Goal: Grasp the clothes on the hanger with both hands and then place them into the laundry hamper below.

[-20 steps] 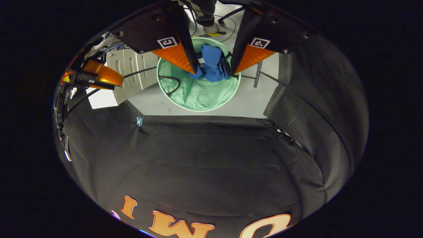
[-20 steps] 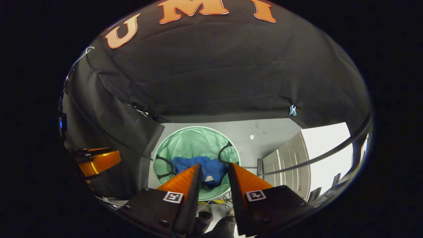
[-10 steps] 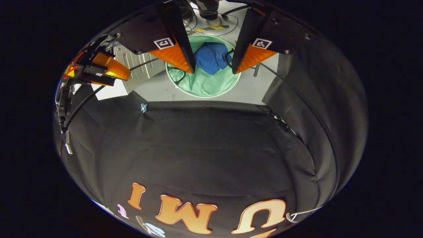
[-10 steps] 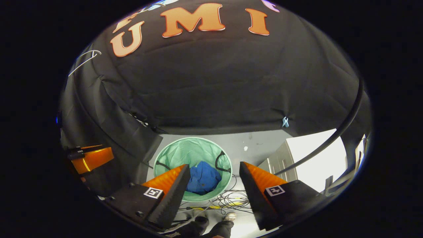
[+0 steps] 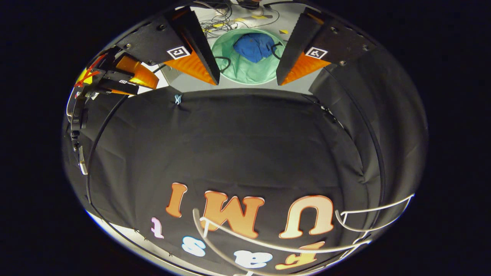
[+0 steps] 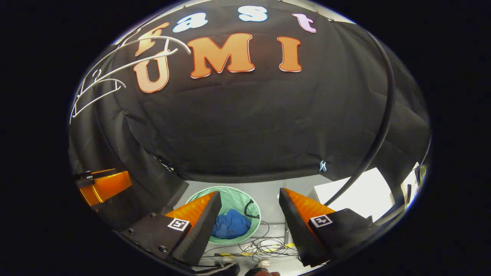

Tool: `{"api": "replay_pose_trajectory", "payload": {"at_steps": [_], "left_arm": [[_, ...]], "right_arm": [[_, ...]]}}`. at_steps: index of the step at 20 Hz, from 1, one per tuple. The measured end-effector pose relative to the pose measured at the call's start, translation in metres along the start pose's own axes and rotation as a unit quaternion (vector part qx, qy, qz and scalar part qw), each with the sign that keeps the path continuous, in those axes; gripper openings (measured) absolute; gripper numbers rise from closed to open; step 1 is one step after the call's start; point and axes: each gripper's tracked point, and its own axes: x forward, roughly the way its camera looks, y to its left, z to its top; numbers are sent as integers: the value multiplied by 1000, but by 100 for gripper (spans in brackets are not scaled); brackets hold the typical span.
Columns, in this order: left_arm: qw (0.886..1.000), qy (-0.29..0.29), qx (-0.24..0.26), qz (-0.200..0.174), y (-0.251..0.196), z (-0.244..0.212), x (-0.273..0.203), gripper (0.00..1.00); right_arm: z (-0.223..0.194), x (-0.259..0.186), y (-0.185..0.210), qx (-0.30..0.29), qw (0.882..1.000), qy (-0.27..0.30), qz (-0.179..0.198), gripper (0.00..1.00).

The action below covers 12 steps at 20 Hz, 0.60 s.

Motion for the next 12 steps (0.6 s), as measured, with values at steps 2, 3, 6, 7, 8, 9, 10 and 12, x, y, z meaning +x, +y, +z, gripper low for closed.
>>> {"api": "replay_pose_trajectory", "payload": {"at_steps": [2, 3, 6, 7, 8, 9, 10, 12], "left_arm": [[1000, -22, -5, 0, -6, 18, -15, 94], [999, -35, -9, -2, -11, 31, -23, 95], [997, -75, -13, 1, -23, 61, -41, 96], [996, -91, -12, 2, -28, 74, -47, 96], [994, -108, -11, 2, -31, 86, -55, 96], [992, -126, -11, 3, -34, 88, -60, 96], [990, -138, -9, -2, -40, 95, -66, 96], [987, -163, -8, -1, -48, 113, -81, 96]], "right_arm": [[18, -13, -8, 1, 1000, -16, -3, 99], [26, -23, -10, 3, 1000, -25, -1, 99], [52, -46, -21, 1, 998, -59, -3, 99], [61, -52, -24, -4, 997, -71, -4, 99], [71, -59, -28, -9, 997, -82, -5, 99], [79, -68, -30, -14, 995, -94, -4, 99], [89, -77, -32, -18, 994, -103, -4, 99], [106, -94, -37, -23, 992, -127, -1, 98]]}}
